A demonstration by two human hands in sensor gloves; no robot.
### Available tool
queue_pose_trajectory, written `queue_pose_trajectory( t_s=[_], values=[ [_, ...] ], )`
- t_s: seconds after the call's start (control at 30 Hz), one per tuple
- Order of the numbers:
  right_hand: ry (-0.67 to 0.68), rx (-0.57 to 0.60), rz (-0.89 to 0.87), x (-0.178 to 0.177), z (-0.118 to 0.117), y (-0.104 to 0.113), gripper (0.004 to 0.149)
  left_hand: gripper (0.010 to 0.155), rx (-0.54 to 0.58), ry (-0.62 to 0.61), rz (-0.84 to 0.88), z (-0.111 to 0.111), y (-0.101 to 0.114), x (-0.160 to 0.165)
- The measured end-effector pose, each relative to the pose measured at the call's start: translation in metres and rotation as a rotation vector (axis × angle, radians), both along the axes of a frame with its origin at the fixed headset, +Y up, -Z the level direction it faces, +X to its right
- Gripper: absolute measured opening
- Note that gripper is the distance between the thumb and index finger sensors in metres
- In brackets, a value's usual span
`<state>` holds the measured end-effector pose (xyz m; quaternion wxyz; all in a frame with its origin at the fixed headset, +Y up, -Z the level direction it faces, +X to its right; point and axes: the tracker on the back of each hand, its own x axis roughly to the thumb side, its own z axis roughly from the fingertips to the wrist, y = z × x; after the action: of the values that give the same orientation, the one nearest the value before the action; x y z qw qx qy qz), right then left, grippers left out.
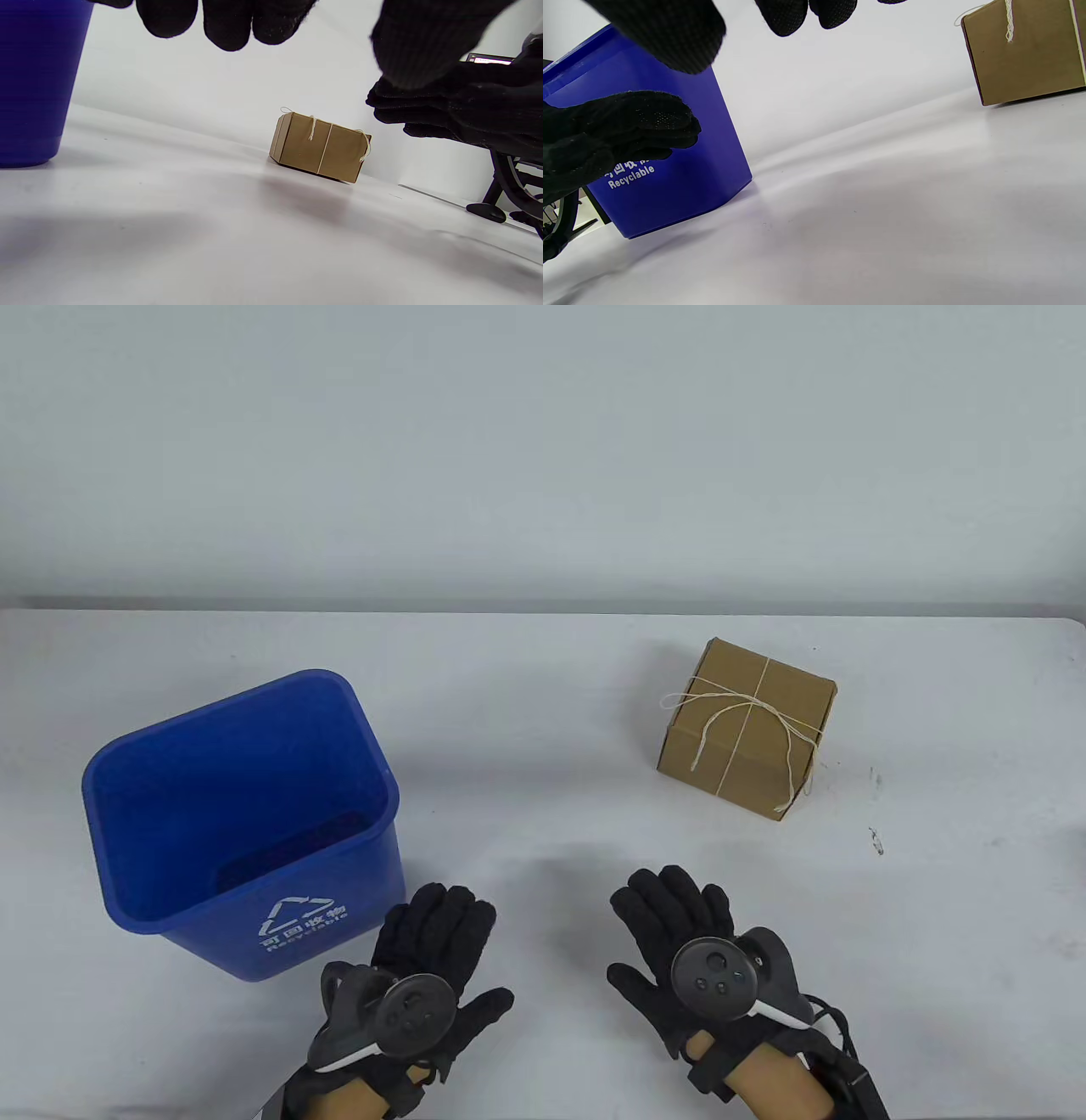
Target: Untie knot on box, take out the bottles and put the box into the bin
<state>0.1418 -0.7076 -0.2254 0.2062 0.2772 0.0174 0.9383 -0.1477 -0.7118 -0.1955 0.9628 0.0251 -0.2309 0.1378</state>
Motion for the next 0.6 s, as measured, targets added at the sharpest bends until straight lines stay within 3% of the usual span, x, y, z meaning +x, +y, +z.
queue_pose_trajectory(
  t_s=[0.6],
  values=[
    [0.020, -0.010, 0.015, -0.0014, 0.0022, -0.0010, 0.072, 0.090, 0.017, 0.025, 0.060, -0.0040, 0.0015, -0.0060]
  ],
)
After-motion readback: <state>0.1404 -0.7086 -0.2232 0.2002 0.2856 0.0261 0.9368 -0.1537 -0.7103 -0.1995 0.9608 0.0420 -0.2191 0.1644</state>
